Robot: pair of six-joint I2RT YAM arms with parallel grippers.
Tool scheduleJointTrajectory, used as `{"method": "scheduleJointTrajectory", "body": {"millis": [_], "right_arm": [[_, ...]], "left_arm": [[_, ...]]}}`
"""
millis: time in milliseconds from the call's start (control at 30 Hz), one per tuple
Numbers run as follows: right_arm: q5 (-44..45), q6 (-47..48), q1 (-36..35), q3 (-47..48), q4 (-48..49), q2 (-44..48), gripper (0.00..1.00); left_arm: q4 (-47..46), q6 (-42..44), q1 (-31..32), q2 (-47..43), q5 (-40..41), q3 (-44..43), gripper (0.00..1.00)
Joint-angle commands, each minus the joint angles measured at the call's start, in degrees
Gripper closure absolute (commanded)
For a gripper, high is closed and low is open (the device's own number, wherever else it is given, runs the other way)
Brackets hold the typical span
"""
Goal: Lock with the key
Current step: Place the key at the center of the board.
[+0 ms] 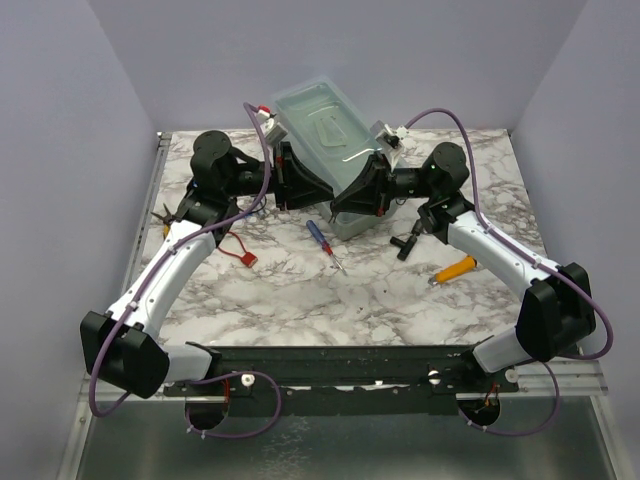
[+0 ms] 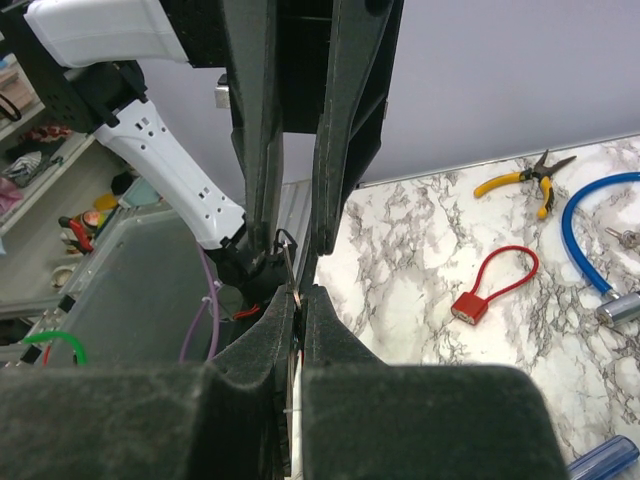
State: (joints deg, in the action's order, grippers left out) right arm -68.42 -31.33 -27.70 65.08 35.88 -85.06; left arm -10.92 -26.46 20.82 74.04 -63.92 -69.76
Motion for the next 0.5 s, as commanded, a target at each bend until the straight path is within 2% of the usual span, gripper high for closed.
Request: {"method": "scheduleJointTrajectory", "body": {"millis": [0,200,467], "right_arm": [[-1.2,0.7,-0.4,0.2,-0.5,0.8,1.00],[-1.1,0.4,-0.4,0.4,-0.2,0.7,1.00],[-1.0,-0.1,-0.4,0.7,0.1,0.5,1.00]], "left_arm": [[1.1,3.2,1.3,0.0,-0.1,-1.4,0.73],[1.7,3.5,2.1,0.0,-0.2,-1.0,0.75],[4.2,5.3,3.0,0.4,2.0,-1.7,0.93]]}}
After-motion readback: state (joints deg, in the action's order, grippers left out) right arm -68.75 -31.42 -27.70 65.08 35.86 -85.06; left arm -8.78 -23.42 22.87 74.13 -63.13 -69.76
